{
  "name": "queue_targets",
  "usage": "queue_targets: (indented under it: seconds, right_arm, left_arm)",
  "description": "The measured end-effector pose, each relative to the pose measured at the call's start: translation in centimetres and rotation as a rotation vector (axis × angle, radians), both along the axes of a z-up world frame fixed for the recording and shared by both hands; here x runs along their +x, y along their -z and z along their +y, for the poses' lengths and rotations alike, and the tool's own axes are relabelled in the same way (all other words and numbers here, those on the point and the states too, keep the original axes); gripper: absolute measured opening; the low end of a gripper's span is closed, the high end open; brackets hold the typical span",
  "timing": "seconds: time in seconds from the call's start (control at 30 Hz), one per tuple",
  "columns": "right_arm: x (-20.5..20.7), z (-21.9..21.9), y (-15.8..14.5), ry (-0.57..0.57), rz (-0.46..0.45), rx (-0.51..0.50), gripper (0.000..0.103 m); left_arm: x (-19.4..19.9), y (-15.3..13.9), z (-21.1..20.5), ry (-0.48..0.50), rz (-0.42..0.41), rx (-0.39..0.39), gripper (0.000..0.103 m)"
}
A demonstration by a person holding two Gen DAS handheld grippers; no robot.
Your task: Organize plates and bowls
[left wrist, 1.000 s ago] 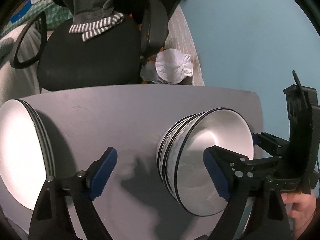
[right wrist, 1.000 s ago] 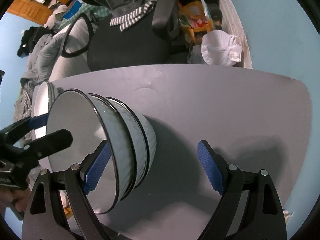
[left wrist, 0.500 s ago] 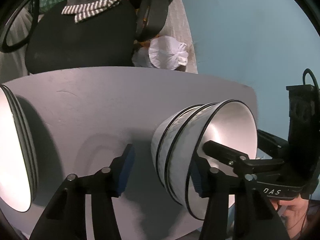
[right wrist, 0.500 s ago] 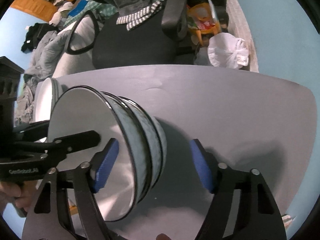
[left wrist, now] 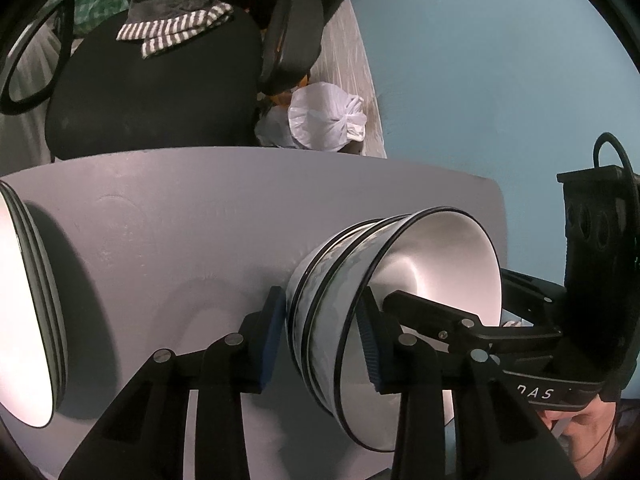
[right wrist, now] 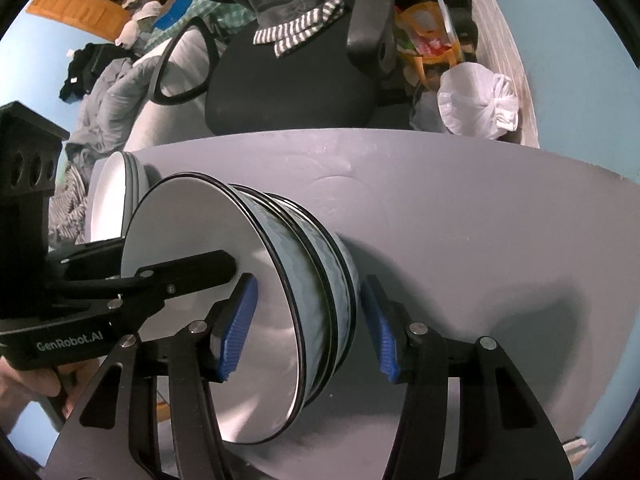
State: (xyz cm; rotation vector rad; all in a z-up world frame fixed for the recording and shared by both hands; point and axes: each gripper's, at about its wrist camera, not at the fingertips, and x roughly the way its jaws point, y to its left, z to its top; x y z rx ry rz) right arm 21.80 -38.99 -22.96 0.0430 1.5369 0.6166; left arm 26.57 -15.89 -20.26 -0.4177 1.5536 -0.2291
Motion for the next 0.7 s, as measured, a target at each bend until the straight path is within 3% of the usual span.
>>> queue_targets:
  seconds: [0.27,0.5,0.57,0.7]
  right_arm:
    - [-0.5,-0.5,-0.2,0.054,-0.039,0.002,0.051]
    - [-0.7,-1.2,-0.3,0.121,-0.041,0.009,0.05]
    - [-0.6,-1.9,-0.2,0.165,-0.016,0.036,0.043]
    - [-0.7,-2.7,0.0,0.207,0.011,0.056,0.038]
  left_arm:
    - [-1.0,0.3,0.9,-0.015,0.059,-0.047,0.031]
    - [-1.5,0.3,1.2,-0.076,0.058,-0.053,0.025]
    - [-1.6,0.2,1.2,-0.085,0.055,-0.047,0.024]
    - [-1.7,0.1,1.4,-0.09,0.058,-0.051,0.024]
